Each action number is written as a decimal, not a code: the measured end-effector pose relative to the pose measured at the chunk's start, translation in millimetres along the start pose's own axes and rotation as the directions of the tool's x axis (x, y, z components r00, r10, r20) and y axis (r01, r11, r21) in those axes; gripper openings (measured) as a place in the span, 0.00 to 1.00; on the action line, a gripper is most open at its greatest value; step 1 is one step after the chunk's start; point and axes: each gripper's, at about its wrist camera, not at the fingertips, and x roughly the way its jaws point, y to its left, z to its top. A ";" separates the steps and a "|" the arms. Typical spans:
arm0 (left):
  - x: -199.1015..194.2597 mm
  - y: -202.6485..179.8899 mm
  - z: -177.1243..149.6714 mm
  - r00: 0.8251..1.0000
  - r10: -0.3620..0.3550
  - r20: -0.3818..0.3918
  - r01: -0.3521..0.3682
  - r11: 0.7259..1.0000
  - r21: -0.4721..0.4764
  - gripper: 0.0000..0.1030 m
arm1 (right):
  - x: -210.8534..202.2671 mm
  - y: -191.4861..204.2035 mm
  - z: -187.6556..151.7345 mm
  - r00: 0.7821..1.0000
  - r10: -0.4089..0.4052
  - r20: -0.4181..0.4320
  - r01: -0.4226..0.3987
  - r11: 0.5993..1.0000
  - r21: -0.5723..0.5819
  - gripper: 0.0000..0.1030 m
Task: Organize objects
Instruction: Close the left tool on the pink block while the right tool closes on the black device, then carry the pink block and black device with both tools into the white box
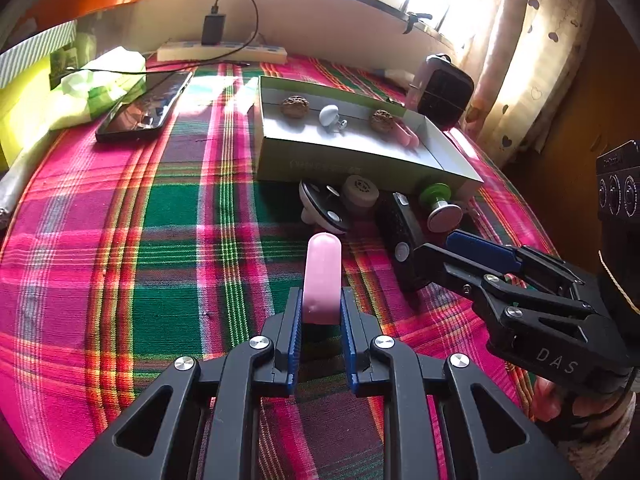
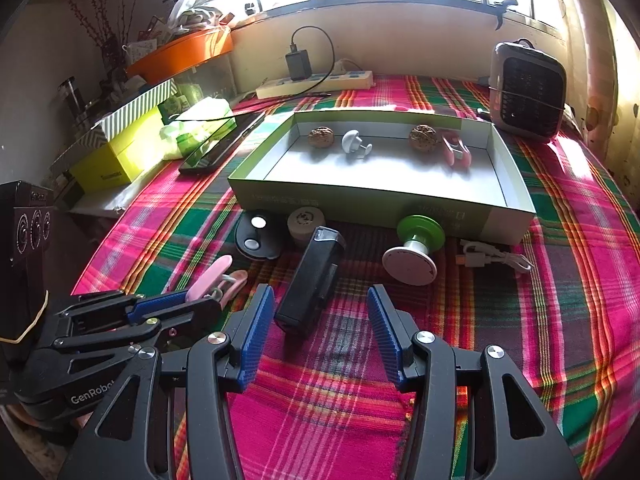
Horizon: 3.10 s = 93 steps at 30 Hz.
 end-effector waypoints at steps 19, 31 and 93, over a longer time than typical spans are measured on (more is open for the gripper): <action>1.8 -3.5 5.8 0.999 0.042 0.002 -0.042 0.996 0.073 0.35 | 22.3 0.2 4.9 0.997 -0.063 -0.041 0.063 0.998 -0.010 0.49; 9.4 -14.8 8.4 0.993 0.116 0.024 -0.118 0.982 0.144 0.35 | 19.9 -5.4 4.7 0.994 -0.103 -0.034 0.103 0.995 -0.003 0.31; 7.8 -43.2 20.6 0.974 0.217 0.063 -0.223 0.970 0.096 0.15 | -3.3 -14.9 4.6 1.000 -0.003 0.002 0.003 1.000 -0.020 0.24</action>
